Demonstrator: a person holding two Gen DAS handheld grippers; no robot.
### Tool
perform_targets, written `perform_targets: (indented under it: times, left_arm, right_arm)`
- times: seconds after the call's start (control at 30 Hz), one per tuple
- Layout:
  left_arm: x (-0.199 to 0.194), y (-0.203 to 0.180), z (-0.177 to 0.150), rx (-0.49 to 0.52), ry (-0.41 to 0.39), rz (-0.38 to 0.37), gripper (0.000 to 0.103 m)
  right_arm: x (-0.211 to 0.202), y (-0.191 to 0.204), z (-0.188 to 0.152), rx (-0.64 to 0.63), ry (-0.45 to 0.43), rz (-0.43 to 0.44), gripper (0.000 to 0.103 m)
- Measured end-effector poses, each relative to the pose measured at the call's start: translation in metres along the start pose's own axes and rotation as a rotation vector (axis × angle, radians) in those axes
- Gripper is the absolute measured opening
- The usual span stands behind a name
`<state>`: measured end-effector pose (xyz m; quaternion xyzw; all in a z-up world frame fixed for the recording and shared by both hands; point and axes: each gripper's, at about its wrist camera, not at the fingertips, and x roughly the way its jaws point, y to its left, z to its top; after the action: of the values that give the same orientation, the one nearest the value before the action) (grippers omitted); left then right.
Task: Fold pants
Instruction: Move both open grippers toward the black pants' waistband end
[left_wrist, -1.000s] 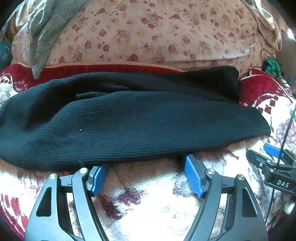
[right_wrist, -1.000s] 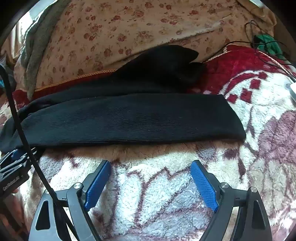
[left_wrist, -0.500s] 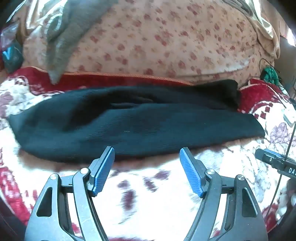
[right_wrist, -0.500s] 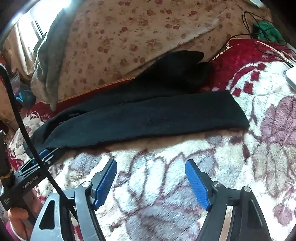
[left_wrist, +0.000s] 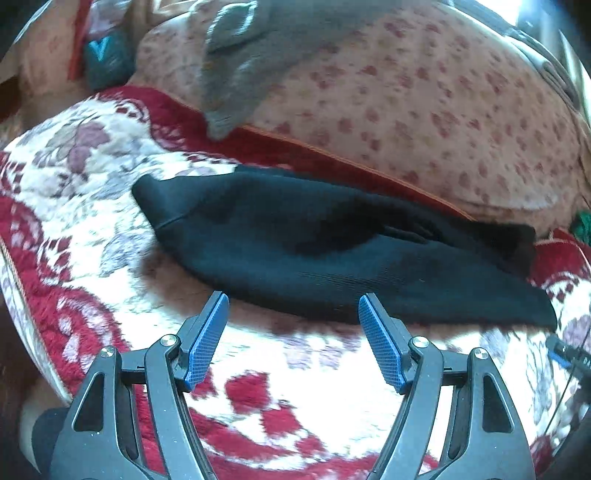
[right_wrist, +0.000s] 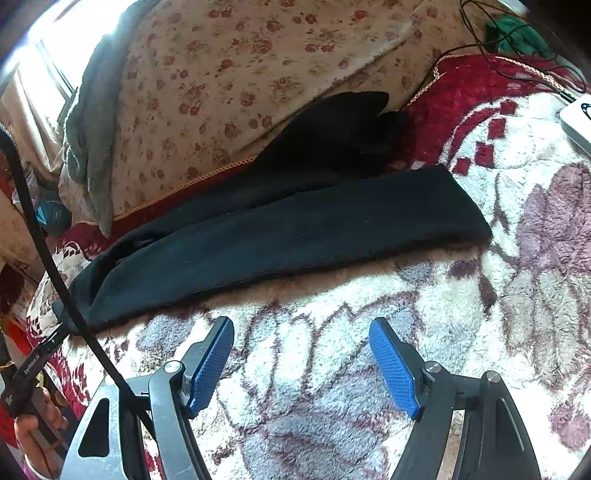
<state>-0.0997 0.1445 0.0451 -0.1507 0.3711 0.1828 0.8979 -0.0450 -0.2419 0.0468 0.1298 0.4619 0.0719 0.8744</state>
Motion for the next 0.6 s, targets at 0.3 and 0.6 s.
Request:
perform_targets:
  times: [0.3,0.6]
  left_arm:
    - [0.01,0.033,0.005,-0.085,0.011,0.053,0.074]
    - [0.024,0.054,0.01,-0.147,0.043,0.065,0.074]
  right_arm:
    - [0.012,-0.015,0.009,0.039,0.005,0.033,0.074]
    - [0.026,-0.028,0.02,0.109,-0.006,0.118,0.074]
